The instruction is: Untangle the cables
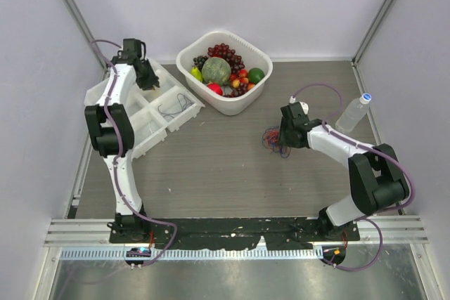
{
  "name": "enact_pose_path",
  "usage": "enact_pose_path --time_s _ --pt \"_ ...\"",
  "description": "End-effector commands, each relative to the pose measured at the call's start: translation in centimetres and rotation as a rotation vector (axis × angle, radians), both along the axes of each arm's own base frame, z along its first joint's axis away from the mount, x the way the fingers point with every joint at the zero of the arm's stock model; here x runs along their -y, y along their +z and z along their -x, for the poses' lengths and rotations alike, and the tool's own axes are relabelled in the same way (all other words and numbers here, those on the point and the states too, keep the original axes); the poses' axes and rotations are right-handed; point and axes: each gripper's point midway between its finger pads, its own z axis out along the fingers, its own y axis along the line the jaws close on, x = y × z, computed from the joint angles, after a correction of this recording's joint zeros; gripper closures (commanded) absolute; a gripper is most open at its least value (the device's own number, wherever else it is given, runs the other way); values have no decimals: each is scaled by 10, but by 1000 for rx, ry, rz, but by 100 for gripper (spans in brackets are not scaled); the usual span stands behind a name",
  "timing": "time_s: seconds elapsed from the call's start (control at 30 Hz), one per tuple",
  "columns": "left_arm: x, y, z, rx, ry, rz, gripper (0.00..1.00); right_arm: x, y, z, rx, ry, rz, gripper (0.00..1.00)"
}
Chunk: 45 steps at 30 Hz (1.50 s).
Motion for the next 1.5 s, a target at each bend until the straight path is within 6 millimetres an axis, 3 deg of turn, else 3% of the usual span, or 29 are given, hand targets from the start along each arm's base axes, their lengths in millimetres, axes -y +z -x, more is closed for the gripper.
enact_pose_path --time_s 0.0,0.07,0.13,0.33,0.5,0.6,0.77,0.9,1.07,1.13,1.3,1.47 --pt "4 21 -8 14 -25 48 60 6 34 -6 90 -8 6 59" --pt "4 28 -7 31 -28 43 47 7 38 -4 103 -15 2 59" --pt "6 37 -3 54 -38 48 41 9 43 -3 121 -25 5 59" --pt "30 51 30 47 -100 95 38 19 36 -8 99 -47 50 58" --pt "88 63 85 53 -264 68 38 20 32 -24 77 -10 80 58" --pt "128 62 129 50 -400 61 37 21 26 -38 62 -15 83 58" --pt "197 58 195 59 -664 172 33 13 15 -61 -2 52 120 58" --pt "230 48 232 26 -800 235 33 -18 5 -58 -22 155 59 58" --pt "256 26 253 -33 -931 229 36 -97 -5 -13 -38 374 -23 58" --pt "269 12 266 -86 -991 235 39 -120 -3 1 -38 439 -48 58" --pt "288 -16 289 -159 -1079 218 38 -127 16 3 16 405 -125 58" --pt "309 -18 308 -183 -1194 244 34 -121 24 5 21 355 -153 58"
